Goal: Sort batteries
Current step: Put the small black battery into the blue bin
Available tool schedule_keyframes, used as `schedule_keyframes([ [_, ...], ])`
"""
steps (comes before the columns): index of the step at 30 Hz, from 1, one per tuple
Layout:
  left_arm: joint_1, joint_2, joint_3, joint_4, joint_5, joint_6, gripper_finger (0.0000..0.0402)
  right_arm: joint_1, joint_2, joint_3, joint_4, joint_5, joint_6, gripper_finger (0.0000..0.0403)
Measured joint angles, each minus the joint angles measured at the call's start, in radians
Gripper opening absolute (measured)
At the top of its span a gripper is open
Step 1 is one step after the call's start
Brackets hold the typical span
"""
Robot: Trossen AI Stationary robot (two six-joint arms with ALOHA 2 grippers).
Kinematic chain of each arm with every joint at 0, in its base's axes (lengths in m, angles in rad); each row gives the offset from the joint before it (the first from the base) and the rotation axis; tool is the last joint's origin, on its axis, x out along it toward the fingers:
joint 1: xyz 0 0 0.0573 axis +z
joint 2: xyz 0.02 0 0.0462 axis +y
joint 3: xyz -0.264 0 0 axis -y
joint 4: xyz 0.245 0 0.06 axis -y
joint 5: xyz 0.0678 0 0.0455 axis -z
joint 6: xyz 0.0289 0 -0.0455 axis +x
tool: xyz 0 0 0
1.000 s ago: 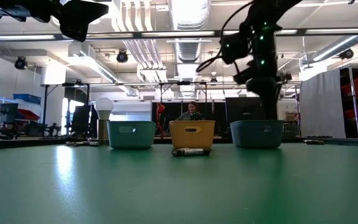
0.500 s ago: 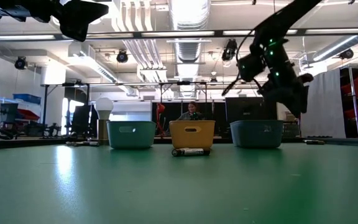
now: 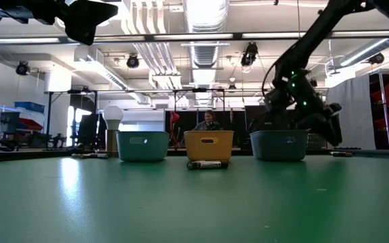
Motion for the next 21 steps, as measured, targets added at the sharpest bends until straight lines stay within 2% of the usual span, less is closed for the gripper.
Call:
schedule_keyframes([
  [8, 0.0, 0.0, 0.0, -0.005, 0.0, 0.0, 0.0252, -0.07, 0.064, 0.008, 0.044, 0.02, -0.069, 0.0139],
  [16, 0.0, 0.0, 0.0, -0.003, -0.001, 0.0, 0.0252, -0.089, 0.117, 0.025, 0.039, -0.018, -0.112, 0.0109],
  [21, 0.0, 0.0, 0.0, -0.003, -0.001, 0.0, 0.0252, -0.09, 0.13, 0.033, 0.044, -0.109, -0.112, 0.0076],
])
